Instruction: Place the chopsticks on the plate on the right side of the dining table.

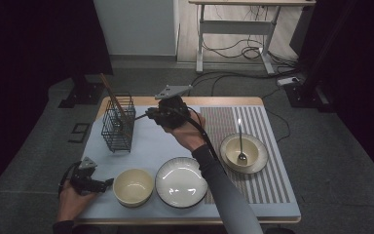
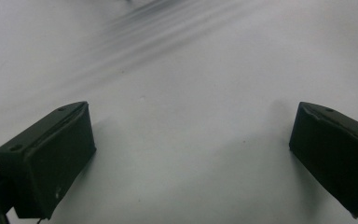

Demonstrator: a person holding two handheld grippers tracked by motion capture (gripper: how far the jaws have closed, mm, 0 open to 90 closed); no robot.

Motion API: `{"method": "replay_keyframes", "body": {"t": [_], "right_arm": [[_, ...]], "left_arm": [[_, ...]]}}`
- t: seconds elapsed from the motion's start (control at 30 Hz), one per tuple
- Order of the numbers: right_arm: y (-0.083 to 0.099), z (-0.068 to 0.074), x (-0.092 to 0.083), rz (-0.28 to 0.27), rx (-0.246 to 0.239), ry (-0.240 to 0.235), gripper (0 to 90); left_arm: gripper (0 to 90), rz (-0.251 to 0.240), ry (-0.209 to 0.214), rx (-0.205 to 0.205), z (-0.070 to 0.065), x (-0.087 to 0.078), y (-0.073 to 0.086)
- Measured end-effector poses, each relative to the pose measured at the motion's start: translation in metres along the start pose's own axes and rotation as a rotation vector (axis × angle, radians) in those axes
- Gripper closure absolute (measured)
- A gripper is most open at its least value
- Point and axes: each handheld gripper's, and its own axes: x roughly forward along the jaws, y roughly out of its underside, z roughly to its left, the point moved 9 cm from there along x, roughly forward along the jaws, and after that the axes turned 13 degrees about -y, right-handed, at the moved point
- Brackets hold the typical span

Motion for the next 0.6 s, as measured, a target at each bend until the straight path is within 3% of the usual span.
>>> {"method": "replay_keyframes", "body": {"t": [0.27,0.6], "right_arm": [[0.008,-0.002,-0.023,-0.014,0.009,0.007,82.9],[0.027,-0.004,-0.04,-0.031,0.024,0.001,82.9]], "left_arm": [[0.0,0.0,0.003,-0.001,0.0,0.0,0.0],[0.0,-0.005,0.05,-0.025,0.0,-0.004,-0.001]]}}
